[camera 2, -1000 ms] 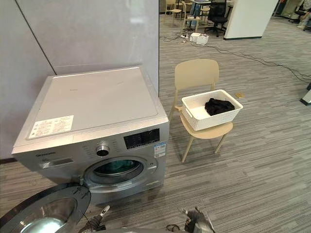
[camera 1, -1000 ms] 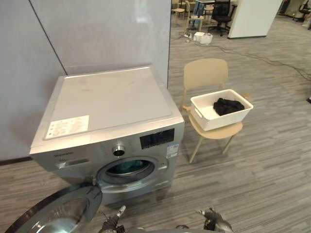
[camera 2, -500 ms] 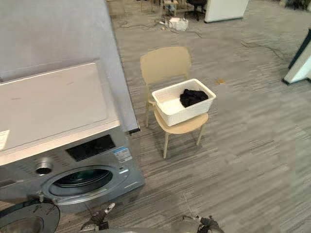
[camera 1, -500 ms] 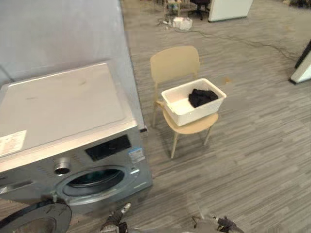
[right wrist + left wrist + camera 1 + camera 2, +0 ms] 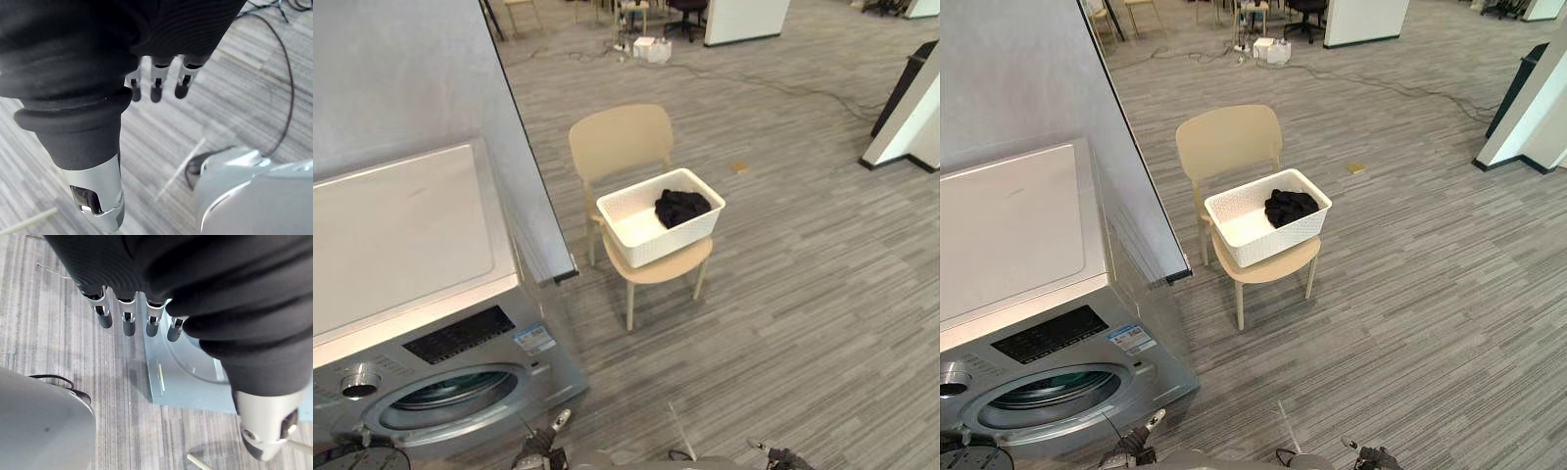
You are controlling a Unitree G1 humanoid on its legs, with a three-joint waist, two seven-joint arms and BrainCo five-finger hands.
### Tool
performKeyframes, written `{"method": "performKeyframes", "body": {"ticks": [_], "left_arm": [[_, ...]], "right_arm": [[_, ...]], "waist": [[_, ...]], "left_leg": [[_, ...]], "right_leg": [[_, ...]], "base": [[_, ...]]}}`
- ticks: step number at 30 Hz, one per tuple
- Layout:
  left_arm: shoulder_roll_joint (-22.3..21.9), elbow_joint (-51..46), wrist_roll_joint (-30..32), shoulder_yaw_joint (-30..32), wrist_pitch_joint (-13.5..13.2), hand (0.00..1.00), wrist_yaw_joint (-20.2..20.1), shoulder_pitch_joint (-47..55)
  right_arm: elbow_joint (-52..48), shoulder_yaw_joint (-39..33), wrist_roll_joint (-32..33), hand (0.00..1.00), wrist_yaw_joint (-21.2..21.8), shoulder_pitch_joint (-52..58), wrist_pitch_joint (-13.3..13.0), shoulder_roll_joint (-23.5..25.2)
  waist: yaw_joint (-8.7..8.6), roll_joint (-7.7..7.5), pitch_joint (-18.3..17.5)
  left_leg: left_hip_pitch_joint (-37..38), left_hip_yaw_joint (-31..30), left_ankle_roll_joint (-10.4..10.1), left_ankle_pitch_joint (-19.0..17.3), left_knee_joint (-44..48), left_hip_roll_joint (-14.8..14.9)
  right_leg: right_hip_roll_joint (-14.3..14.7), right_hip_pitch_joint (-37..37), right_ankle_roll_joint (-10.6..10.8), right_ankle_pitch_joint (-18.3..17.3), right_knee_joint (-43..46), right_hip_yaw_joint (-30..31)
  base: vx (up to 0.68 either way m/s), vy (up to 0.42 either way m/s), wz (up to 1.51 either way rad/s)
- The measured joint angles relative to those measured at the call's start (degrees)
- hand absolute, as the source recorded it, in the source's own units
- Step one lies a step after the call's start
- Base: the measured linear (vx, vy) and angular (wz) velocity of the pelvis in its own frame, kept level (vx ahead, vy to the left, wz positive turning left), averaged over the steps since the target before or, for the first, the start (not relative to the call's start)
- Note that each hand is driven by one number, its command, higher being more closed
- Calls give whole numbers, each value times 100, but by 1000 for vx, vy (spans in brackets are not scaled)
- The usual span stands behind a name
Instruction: Pick up the laundry basket with both hands and put the clothes into the washing machine.
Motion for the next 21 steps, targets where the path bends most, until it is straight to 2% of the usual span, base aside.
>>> {"method": "performKeyframes", "body": {"ticks": [1,2,3,5,6,7,8,9,11,12,14,15,16,17,18,19,20,21], "left_arm": [[-16,-3,1,101,1,0,-2,-5],[-68,38,0,246,13,0,-1,-91],[-95,33,-1,314,13,0,-1,-115],[-142,12,-15,388,38,0,3,-108],[-116,-15,-20,394,54,0,2,-107],[-99,-26,-25,395,63,0,3,-110],[-47,-37,-18,381,77,0,2,-110],[-18,-41,-18,375,85,0,5,-116],[5,-83,-16,333,104,0,8,-132],[-2,-87,-17,301,128,0,6,-175],[-53,-97,-18,261,125,0,9,-309],[-85,-149,-25,156,122,0,24,-334],[-104,-175,-31,57,112,0,24,-331],[-116,-188,-34,55,110,0,25,-328],[-94,-196,-32,52,107,0,26,-322],[-187,-156,-31,60,111,0,36,-327],[-333,-200,-24,72,90,0,7,-344],[-363,-239,-1,73,55,0,9,-345]], "right_arm": [[-25,1,0,0,5,2,-1,41],[-69,1,-7,0,11,-61,-5,122],[-69,5,-12,0,11,-109,2,163],[-283,221,-59,0,16,-99,-5,344],[-494,366,-71,0,34,-89,-20,411],[-566,467,-85,0,69,-82,-22,418],[-726,558,-171,0,119,22,-31,416],[-775,561,-240,0,121,134,-39,408],[-870,491,-194,0,124,228,-33,375],[-877,442,-220,0,119,254,-29,346],[-908,279,-220,0,112,317,-22,316],[-919,176,-206,0,106,327,-20,312],[-925,98,-193,0,101,378,-22,313],[-919,97,-189,0,97,404,-23,327],[-917,92,-177,0,96,480,-12,387],[-887,-45,-118,0,105,452,-5,333],[-835,-171,-118,0,55,422,-14,251],[-810,-196,-117,0,49,370,-9,224]], "waist": [[36,16,12],[104,73,145],[127,71,206],[141,43,207],[149,-30,229],[142,-72,254],[121,-183,255],[111,-196,297],[104,-274,297],[77,-282,292],[-7,-230,308],[-73,-166,350],[-80,-152,355],[-75,-170,346],[-72,-264,301],[-84,-68,351],[-36,66,311],[-68,-3,358]], "left_leg": [[1,-27,36,3,-17,-29],[137,-19,217,-82,-21,-65],[229,32,227,-90,-44,-69],[368,195,371,-195,-235,-104],[487,300,441,-303,-325,-184],[555,347,468,-338,-326,-228],[723,373,548,-421,-306,-326],[952,344,529,-488,-279,-358],[1250,181,480,-553,-290,-335],[1367,-16,479,-553,-359,-276],[1464,-388,477,-553,-380,-69],[1542,-601,476,-552,-342,115],[1611,-727,461,-545,-276,261],[1657,-784,453,-549,-244,317],[1659,-903,229,-587,-150,358],[1728,-1102,23,-709,-78,618],[1595,-1302,-81,-687,-84,590],[1503,-1454,-159,-515,-240,471]], "right_leg": [[-12,20,11,25,-56,13],[-39,129,22,23,-57,40],[-57,179,29,18,-26,68],[-173,2,186,-152,493,80],[-293,-405,275,-364,1425,95],[-392,-688,306,-397,2109,121],[-523,-1244,311,-216,3541,228],[-548,-1536,271,-2,4628,336],[-600,-1815,344,-96,5472,260],[-635,-1920,341,-135,5553,161],[-716,-2118,360,-264,5169,-15],[-716,-2155,444,-314,4541,41],[-713,-2072,452,-296,3516,191],[-712,-1957,404,-188,2805,278],[-742,-1661,287,317,1512,477],[-575,-1405,499,540,1378,317],[-529,-1409,400,459,1468,330],[-557,-1477,376,416,1664,456]], "base": [[146,110,-3],[84,94,-10],[60,121,-15],[26,105,-25],[52,71,-33],[105,69,-33],[284,8,-11],[266,-5,1],[344,-107,26],[421,-206,70],[367,-243,87],[465,-343,87],[404,-320,82],[412,-352,67],[334,-337,61],[354,-379,67],[327,-408,55],[199,-290,58]]}}
